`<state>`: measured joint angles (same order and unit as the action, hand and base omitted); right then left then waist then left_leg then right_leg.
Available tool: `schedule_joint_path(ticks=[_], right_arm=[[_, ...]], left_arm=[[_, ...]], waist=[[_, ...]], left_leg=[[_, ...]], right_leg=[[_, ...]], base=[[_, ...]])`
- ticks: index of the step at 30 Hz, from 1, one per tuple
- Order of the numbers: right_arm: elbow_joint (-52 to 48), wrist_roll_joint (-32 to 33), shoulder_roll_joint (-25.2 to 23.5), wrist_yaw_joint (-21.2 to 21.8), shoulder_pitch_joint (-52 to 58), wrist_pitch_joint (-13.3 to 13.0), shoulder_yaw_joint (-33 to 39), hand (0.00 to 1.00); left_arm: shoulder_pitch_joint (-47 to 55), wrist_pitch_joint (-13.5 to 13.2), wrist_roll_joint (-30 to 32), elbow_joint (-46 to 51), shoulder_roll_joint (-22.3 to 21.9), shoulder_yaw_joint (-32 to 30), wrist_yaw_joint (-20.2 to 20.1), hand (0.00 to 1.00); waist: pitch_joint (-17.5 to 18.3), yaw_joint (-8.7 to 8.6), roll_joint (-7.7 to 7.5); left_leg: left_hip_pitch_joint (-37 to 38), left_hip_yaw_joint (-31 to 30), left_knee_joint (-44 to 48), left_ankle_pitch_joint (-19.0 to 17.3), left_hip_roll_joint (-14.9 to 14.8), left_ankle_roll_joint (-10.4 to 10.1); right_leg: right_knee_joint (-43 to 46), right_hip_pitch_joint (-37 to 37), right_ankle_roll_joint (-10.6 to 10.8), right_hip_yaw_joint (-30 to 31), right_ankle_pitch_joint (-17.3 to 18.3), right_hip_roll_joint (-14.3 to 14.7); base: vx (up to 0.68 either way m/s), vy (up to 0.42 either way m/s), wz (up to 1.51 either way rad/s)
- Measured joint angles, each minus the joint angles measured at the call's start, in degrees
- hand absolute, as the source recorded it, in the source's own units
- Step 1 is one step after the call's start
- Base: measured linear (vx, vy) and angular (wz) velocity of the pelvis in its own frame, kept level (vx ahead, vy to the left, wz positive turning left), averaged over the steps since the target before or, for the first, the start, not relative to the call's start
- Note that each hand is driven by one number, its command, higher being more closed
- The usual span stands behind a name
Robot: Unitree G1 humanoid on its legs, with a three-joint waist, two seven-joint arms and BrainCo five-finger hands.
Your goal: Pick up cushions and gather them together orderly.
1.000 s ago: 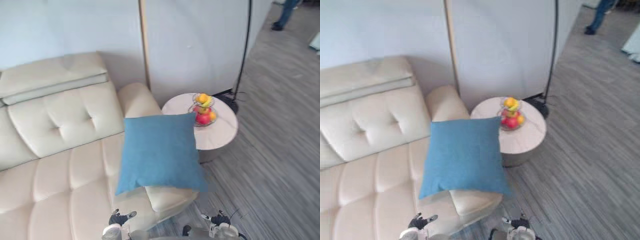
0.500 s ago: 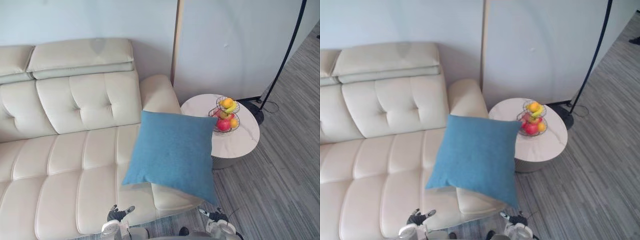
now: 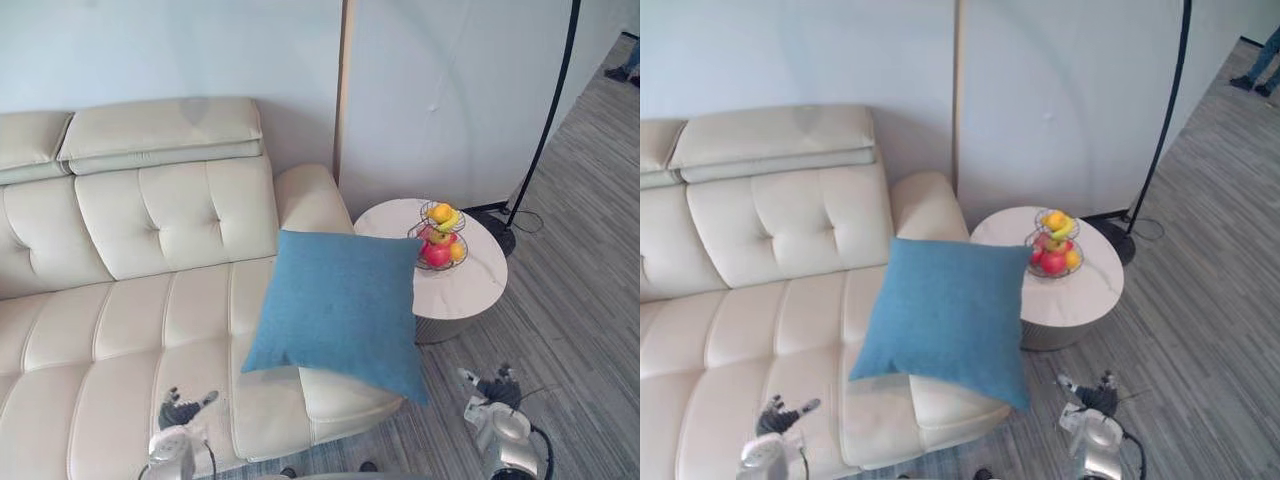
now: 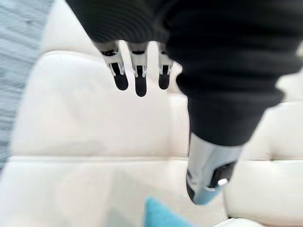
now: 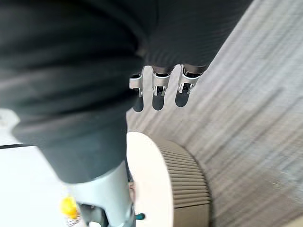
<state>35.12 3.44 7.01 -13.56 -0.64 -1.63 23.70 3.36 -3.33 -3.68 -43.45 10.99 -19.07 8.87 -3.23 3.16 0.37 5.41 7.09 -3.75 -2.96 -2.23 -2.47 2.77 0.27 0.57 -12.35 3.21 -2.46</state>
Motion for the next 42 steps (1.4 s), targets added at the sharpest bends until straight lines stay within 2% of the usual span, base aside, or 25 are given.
schedule_joint_path(ticks=[8,15,21,22,25,28,33,38,42], right_arm=[[-0.30,0.01,1.87,0.11,-5.43,-0.08,-6.70,0.00],[0.11,0.07,1.11,-0.36,-12.66,-0.09,-12.21,0.00],[-0.45,1.23,-2.52,-2.75,-18.46,-0.12,-15.69,0.00],[-0.63,1.54,-2.63,-3.04,-19.49,-0.16,-16.28,1.00],[-3.38,1.90,-2.62,-3.87,-20.30,-0.50,-17.64,1.00],[-5.80,3.39,-2.86,-4.48,-20.99,-0.83,-19.61,1.00],[-9.77,4.37,-2.47,-4.63,-20.42,-1.20,-20.30,1.00],[-16.80,5.51,-2.55,-4.18,-13.40,-1.79,-22.19,1.00],[-18.24,5.51,-2.57,-2.22,-6.26,-1.87,-22.92,1.00]], left_arm=[[-5.38,-0.25,-1.09,1.33,4.00,5.44,0.98,0.00],[-13.47,-0.28,-1.53,1.31,3.59,13.99,1.13,0.00],[-21.79,-0.32,-2.74,1.34,-1.19,21.90,2.54,0.00],[-23.36,-0.31,-3.16,1.35,-1.68,23.25,3.25,1.00],[-26.36,-0.27,-3.63,2.03,-2.33,25.03,4.86,1.00],[-28.68,-0.27,-4.36,2.92,-0.91,25.79,5.82,1.00],[-28.76,-0.46,-6.94,7.26,-0.32,26.35,6.60,1.00],[-24.22,-1.10,-7.88,16.61,0.01,28.73,6.71,1.00],[-16.05,-1.54,-8.90,25.05,-1.18,29.94,5.42,1.00]], waist=[[-0.51,-0.25,-0.03],[-7.12,-0.30,-0.41],[-11.20,-0.05,-0.81],[-12.67,-0.01,-0.93],[-13.56,0.18,-1.16],[-14.00,0.23,-1.12],[-15.15,0.66,-1.06],[-15.08,0.68,-1.02],[-14.38,0.57,-0.80]], left_leg=[[-1.44,-1.34,0.00,0.01,0.60,0.05],[-7.03,-1.43,0.82,1.27,0.97,0.66],[-15.29,-1.13,4.99,1.74,0.74,0.79],[-15.92,-0.94,6.12,1.71,0.64,0.79],[-20.00,0.12,9.18,1.62,0.20,0.78],[-22.92,0.36,11.29,0.47,-0.63,0.42],[-23.52,1.14,13.94,-1.10,-1.26,0.16],[-22.60,1.38,13.45,-0.99,-1.32,0.10],[-16.20,1.41,10.32,-0.82,-1.13,0.01]], right_leg=[[-2.76,-0.21,-0.32,-0.08,-1.16,0.52],[-3.72,-4.86,-0.64,0.24,-3.58,0.37],[-0.82,-12.66,-1.04,1.60,-4.18,-0.39],[0.20,-13.28,-1.04,2.28,-4.18,-0.55],[2.93,-17.48,-1.04,3.84,-4.18,-0.79],[4.18,-20.12,-1.07,4.54,-4.16,-0.30],[5.65,-20.34,-1.37,4.92,-3.91,-0.10],[5.29,-19.57,-1.35,4.91,-3.90,-0.09],[1.99,-12.99,-1.26,4.86,-3.85,0.29]], base=[[0.05,0.005,0.04],[-0.04,0.010,0.00],[-0.05,-0.010,-0.03],[-0.07,-0.010,-0.09],[-0.09,-0.018,-0.08],[-0.13,-0.059,-0.07],[-0.10,-0.016,-0.05],[0.00,0.015,-0.01],[0.10,0.028,0.01]])
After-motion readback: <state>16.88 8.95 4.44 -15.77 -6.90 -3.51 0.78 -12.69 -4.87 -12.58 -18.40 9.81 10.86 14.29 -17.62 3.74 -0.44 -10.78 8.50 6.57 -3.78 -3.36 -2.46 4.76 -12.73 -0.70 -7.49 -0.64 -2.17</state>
